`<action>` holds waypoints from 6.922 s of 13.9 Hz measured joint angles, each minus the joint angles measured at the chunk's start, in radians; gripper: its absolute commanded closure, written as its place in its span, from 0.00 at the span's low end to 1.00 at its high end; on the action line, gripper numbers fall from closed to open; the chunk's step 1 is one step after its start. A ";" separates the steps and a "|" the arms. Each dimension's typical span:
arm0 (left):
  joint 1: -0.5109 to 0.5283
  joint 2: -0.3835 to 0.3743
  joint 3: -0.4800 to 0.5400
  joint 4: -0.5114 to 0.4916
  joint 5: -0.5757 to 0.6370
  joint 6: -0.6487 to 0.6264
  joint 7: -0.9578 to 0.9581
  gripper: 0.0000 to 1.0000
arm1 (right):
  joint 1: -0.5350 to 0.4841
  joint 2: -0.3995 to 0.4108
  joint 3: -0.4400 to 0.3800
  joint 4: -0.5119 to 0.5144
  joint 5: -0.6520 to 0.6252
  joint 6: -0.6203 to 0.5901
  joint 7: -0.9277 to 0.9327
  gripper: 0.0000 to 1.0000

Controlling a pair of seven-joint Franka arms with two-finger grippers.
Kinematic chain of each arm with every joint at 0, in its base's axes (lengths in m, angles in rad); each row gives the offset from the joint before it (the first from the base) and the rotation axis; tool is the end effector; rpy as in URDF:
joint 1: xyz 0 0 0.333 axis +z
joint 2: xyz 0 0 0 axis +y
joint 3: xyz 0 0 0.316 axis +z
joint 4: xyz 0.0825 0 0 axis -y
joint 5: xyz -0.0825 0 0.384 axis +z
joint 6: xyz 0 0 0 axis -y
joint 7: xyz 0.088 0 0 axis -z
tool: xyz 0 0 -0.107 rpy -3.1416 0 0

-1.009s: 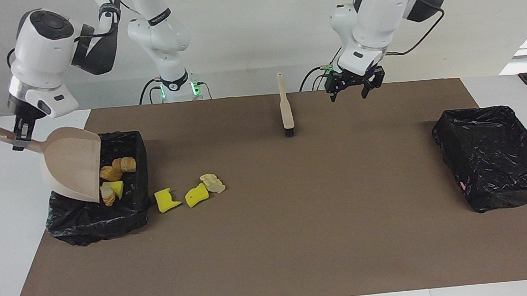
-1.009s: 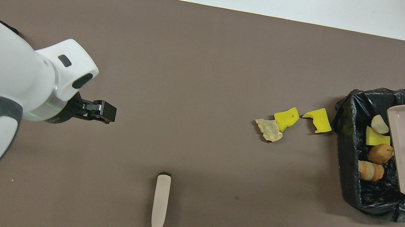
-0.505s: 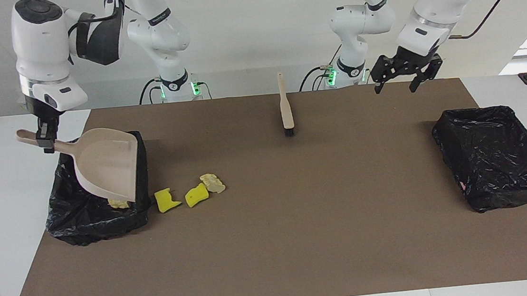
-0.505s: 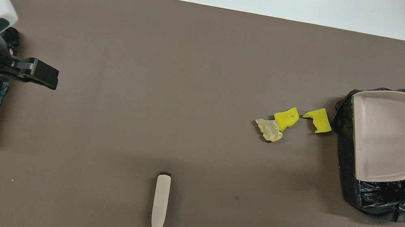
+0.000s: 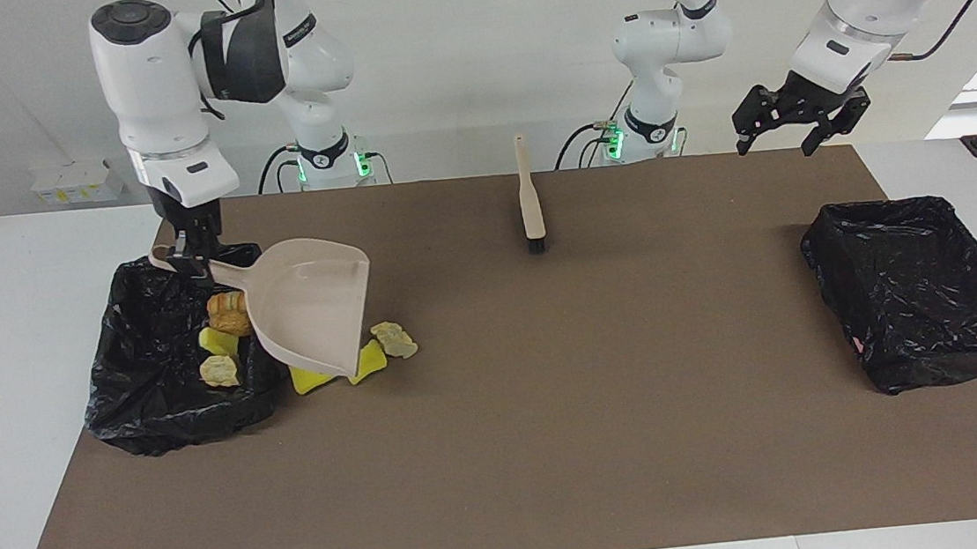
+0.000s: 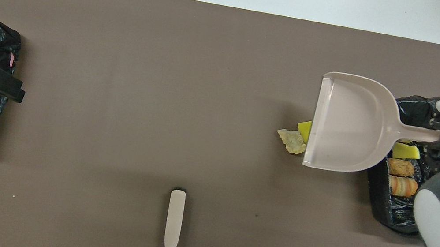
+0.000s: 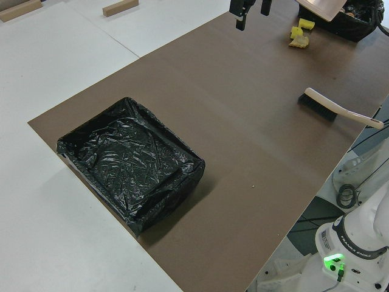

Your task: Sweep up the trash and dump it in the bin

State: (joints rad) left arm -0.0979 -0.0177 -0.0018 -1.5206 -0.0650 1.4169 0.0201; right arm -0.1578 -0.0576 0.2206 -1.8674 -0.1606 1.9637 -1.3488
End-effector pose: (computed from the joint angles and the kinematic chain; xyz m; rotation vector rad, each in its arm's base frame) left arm 0.5295 -0.0608 0.6449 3.0713 -0.1953 -0.1363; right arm 0.5600 0.0273 0.5504 2.1720 1.9487 0.0328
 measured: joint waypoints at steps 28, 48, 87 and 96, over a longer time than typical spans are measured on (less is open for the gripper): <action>-0.003 -0.020 0.061 0.071 0.037 0.012 0.100 0.00 | 0.707 0.625 -0.003 0.344 -0.159 0.163 2.184 0.00; -0.202 0.103 0.046 -0.032 0.038 0.315 -0.210 0.00 | 0.826 0.116 0.028 -0.165 0.374 0.100 2.304 0.00; -0.536 0.353 0.060 -0.246 0.135 0.682 -0.401 1.00 | 0.673 -0.052 0.007 -0.365 0.183 -0.111 2.346 1.00; -0.476 0.299 0.078 -0.252 0.140 0.474 0.219 1.00 | 0.333 -0.015 0.003 -0.336 -0.033 -0.106 1.885 1.00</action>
State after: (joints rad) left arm -0.5743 0.2808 0.0758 -1.7731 0.0745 1.8911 0.2395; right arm 0.1751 -0.0729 0.2238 -2.2038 -0.1935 1.8582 0.5357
